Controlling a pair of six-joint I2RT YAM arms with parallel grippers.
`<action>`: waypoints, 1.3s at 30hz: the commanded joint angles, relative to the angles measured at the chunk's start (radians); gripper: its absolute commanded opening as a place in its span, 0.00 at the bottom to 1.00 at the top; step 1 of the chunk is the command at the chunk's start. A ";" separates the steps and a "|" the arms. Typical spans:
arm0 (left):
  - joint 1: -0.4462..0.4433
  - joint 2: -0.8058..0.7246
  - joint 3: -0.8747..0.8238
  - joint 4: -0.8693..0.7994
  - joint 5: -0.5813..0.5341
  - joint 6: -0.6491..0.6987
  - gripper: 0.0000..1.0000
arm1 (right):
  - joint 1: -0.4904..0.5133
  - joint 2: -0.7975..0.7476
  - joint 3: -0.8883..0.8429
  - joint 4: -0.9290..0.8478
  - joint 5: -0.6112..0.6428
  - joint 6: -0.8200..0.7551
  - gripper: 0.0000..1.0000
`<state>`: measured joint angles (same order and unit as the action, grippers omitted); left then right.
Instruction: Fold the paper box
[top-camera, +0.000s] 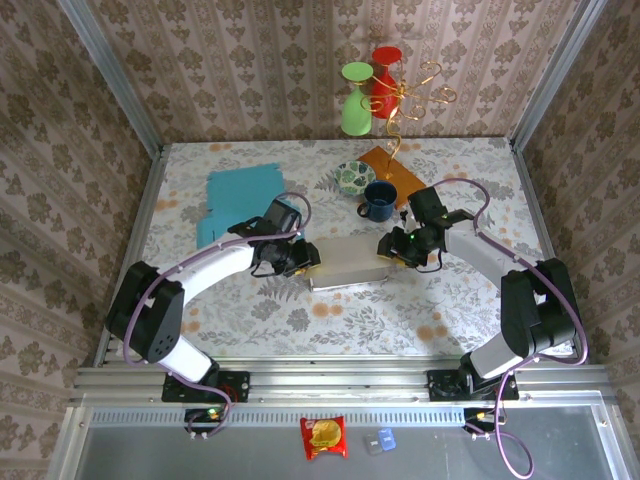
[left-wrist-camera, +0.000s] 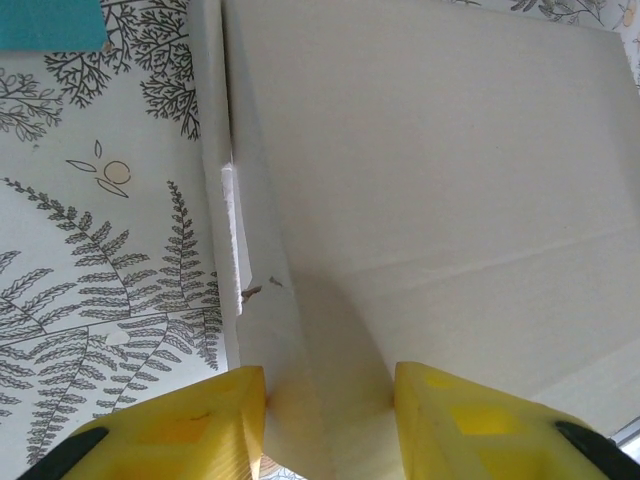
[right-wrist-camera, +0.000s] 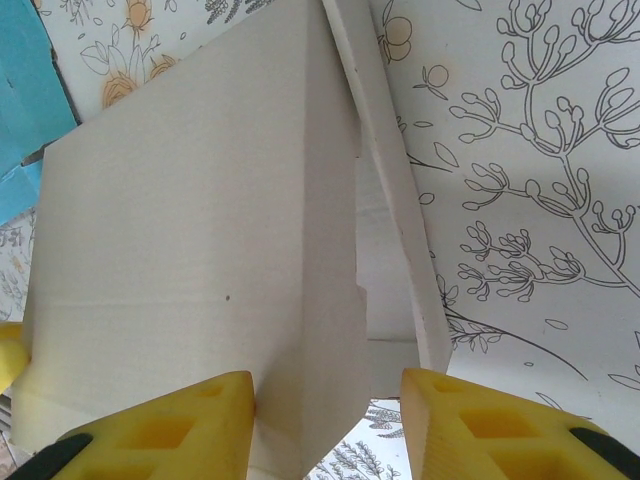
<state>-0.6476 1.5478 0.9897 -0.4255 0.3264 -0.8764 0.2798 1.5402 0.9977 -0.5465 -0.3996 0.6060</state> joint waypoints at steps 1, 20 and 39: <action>-0.009 0.018 -0.013 0.034 -0.016 -0.011 0.38 | 0.009 0.012 -0.018 0.003 -0.006 0.006 0.44; -0.015 0.029 -0.062 0.053 -0.055 0.015 0.27 | 0.021 0.044 -0.055 0.004 0.026 -0.011 0.41; -0.030 0.060 -0.081 0.017 -0.116 0.097 0.39 | 0.054 0.094 -0.091 0.038 0.093 -0.045 0.42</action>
<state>-0.6682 1.5845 0.9283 -0.3965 0.2306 -0.8078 0.3256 1.6115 0.9257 -0.5163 -0.3439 0.5804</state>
